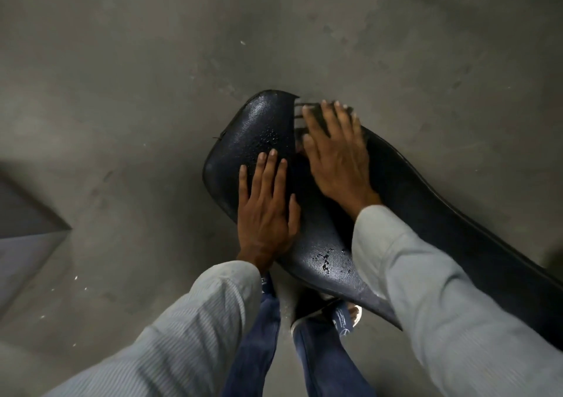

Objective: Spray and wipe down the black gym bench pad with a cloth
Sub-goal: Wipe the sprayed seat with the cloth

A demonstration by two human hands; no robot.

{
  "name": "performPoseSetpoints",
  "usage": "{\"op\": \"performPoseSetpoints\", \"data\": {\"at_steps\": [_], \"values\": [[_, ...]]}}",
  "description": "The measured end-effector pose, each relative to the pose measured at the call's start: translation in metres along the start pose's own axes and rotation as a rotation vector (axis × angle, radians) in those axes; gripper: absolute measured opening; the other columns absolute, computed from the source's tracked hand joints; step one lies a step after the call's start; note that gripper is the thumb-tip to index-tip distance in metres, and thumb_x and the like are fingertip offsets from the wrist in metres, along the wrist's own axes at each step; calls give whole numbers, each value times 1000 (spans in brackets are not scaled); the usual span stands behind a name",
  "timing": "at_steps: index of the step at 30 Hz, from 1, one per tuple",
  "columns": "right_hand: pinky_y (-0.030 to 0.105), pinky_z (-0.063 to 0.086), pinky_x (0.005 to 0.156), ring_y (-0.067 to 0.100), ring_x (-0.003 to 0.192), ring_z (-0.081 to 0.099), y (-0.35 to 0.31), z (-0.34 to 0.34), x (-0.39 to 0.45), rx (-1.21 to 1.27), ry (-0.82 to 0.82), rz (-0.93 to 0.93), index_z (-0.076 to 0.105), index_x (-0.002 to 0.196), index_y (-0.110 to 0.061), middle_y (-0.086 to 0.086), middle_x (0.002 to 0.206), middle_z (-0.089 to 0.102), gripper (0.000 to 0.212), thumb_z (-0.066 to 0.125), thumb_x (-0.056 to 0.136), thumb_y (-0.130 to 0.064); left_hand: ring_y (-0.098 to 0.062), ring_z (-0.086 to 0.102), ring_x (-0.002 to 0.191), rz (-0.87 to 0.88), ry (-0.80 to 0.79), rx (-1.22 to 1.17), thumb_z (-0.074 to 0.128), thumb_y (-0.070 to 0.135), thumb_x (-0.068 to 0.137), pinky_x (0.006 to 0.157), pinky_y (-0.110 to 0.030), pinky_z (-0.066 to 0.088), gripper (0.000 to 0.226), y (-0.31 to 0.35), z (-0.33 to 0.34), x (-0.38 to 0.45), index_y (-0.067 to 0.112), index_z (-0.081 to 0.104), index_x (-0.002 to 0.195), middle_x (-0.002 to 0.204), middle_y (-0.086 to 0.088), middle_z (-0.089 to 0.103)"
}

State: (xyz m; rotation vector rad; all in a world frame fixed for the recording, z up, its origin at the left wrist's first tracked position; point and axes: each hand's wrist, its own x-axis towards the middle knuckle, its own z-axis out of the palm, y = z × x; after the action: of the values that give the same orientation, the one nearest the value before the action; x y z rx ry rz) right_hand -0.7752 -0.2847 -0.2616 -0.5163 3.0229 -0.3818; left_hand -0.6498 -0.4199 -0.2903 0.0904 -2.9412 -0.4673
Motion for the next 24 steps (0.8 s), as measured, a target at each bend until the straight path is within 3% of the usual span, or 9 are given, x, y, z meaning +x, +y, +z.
{"op": "performPoseSetpoints", "data": {"at_steps": [4, 7, 10, 13, 16, 19, 22, 24], "values": [[58, 18, 133, 38, 163, 27, 17, -2, -19, -32, 62, 291, 35, 167, -26, 15, 175, 33, 56, 28, 114, -43, -31, 24, 165, 2, -5, -7, 52, 33, 101, 133, -61, 16, 68, 1, -2, 1, 6, 42, 162, 175, -15, 31], [59, 15, 134, 38, 166, 17, 0, 0, -60, -42, 86, 422, 29, 170, -25, 15, 178, 23, 58, 30, 114, -41, -32, 25, 165, -4, -8, -11, 51, 33, 101, 133, -61, 16, 68, 1, -1, 1, 6, 42, 162, 175, -15, 31], [58, 12, 135, 38, 167, 14, -30, 7, -69, -28, 25, 292, 28, 171, -25, 15, 179, 21, 60, 32, 113, -40, -32, 23, 165, 1, -23, -10, 49, 34, 101, 133, -61, 14, 69, -1, 0, 0, 5, 41, 163, 175, -16, 29], [57, 12, 135, 38, 166, 18, -34, 8, -30, 57, -1, 61, 35, 168, -24, 15, 177, 27, 58, 34, 113, -39, -32, 23, 165, 7, -17, -22, 48, 34, 101, 133, -62, 16, 70, -1, 0, 0, 4, 39, 163, 175, -16, 30], [54, 13, 135, 34, 165, 23, -21, -1, 9, 202, -56, -45, 43, 164, -24, 13, 175, 34, 53, 36, 112, -32, -31, 22, 165, -7, -17, -15, 48, 34, 101, 133, -61, 15, 71, 0, -1, 1, 4, 36, 165, 175, -15, 30], [43, 24, 134, 27, 163, 30, -9, -16, 1, 429, 7, 44, 46, 163, -21, 9, 173, 38, 51, 42, 113, -18, -29, 24, 165, -18, -15, -24, 49, 34, 101, 134, -60, 15, 71, 2, -4, 2, 5, 38, 164, 175, -14, 31], [54, 35, 129, 33, 154, 46, 15, -11, -31, 351, 252, 275, 56, 155, -13, 15, 162, 54, 47, 46, 109, -11, -29, 30, 162, -58, 17, -140, 53, 30, 99, 132, -62, 19, 65, 6, -11, 4, 7, 46, 159, 171, -14, 39], [58, 29, 131, 35, 156, 44, 26, 2, -46, 245, 250, 374, 54, 157, -12, 17, 164, 50, 48, 46, 110, -17, -31, 34, 161, -70, 49, -193, 55, 26, 98, 131, -63, 20, 62, 12, -17, 13, 6, 48, 157, 169, -14, 42]]}}
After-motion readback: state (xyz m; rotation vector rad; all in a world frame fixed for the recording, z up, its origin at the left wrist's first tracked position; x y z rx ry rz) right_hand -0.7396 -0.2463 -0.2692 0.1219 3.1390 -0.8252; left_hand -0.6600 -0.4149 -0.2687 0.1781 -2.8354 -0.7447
